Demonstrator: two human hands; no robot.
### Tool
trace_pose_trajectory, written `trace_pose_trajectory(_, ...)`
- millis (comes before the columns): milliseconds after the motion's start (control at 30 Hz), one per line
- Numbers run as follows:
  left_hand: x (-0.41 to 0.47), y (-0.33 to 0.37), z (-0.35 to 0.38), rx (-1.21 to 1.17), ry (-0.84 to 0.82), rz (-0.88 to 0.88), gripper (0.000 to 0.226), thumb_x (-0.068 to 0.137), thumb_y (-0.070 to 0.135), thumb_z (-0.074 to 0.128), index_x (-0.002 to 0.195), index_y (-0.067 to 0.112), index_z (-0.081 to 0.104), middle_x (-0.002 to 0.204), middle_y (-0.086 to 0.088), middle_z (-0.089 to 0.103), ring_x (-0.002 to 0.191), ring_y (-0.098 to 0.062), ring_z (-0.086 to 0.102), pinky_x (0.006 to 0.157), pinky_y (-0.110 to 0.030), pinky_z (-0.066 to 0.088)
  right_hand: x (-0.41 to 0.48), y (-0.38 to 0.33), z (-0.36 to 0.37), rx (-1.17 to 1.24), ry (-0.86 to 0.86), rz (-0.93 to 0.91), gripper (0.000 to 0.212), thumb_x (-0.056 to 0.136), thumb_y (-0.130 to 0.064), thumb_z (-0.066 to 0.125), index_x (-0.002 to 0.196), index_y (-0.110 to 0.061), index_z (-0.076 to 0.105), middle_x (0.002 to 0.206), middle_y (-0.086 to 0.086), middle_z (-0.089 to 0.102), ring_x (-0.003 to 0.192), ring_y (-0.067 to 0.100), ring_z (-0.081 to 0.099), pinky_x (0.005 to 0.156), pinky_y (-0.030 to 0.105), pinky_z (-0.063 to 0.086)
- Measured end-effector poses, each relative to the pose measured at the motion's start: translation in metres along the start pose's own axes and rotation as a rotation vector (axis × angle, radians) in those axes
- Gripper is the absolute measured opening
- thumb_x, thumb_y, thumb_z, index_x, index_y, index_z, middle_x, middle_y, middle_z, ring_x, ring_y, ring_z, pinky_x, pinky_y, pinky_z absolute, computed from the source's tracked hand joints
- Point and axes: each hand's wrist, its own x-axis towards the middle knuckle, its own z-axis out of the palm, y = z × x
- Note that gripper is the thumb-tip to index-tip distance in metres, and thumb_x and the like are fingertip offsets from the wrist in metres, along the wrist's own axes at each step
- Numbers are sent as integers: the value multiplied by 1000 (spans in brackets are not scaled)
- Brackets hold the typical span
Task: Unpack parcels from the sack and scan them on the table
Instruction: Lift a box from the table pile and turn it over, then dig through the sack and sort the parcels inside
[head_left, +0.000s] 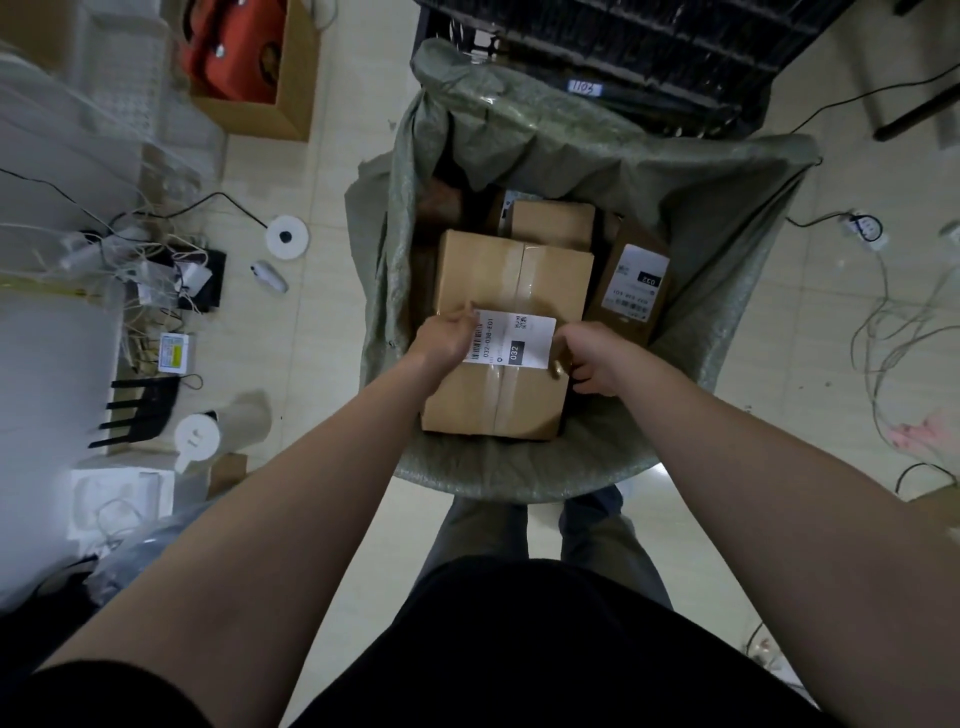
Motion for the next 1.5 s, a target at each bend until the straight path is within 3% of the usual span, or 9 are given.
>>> trace_pose_trajectory(133,-13,14,2,30,-6,-65,44,106,29,49,146,13,56,137,-15,61,119,-31,62,107,-42,50,-20,0,-19,22,24,-81,36,93,-11,61,128,-13,55,144,14,52,119,34,56,83,40,55)
trace_pose_trajectory(233,-32,32,4,63,25,-87,38,102,25,51,135,9,62,126,-14,63,107,-30,65,95,-45,56,-41,-4,-45,18,19,-188,35,99,-13,56,135,-11,56,141,14,57,115,35,63,77,38,56)
trace_pose_trajectory(333,-61,64,8,86,76,-17,19,100,26,54,105,12,66,101,-8,66,82,-21,59,61,-33,44,-70,-7,-80,-21,39,-263,31,102,-19,55,132,-14,59,121,9,63,90,26,67,63,32,57)
trace_pose_trajectory(567,-141,182,64,50,158,193,10,100,24,58,105,23,66,88,4,56,93,-29,55,74,-42,51,-141,-5,-209,-457,124,-603,23,93,-8,68,110,-24,68,86,4,64,69,23,62,45,21,45)
trace_pose_trajectory(767,-200,282,169,119,-42,281,21,98,35,64,118,36,71,129,4,51,118,-26,46,61,-42,58,-187,19,-351,-610,259,-699,26,89,-19,76,112,-26,67,85,0,68,77,23,72,51,25,40)
trace_pose_trajectory(933,-224,351,249,200,-158,387,27,96,36,68,123,36,71,138,5,54,142,-32,42,73,-51,63,-205,31,-455,-557,366,-725,24,89,-27,77,111,-29,67,88,-5,64,82,22,73,50,25,40)
trace_pose_trajectory(1167,-227,432,293,339,-201,514,19,100,40,63,118,40,70,146,5,54,120,-25,55,83,-45,53,-217,1,-544,-513,439,-817,17,92,-29,62,104,-37,71,92,-12,65,80,20,74,53,25,43)
trace_pose_trajectory(1333,-198,494,304,334,-192,530,11,98,32,67,104,41,68,141,2,57,124,-25,56,99,-51,53,-206,-44,-587,-460,433,-827,13,91,-32,61,85,-40,69,99,-9,69,82,19,72,57,28,53)
trace_pose_trajectory(1500,-154,578,300,333,-207,535,9,100,37,65,109,39,67,136,4,55,123,-24,58,97,-49,54,-189,-122,-639,-429,457,-815,11,93,-33,61,89,-34,71,94,0,69,75,19,65,52,28,52)
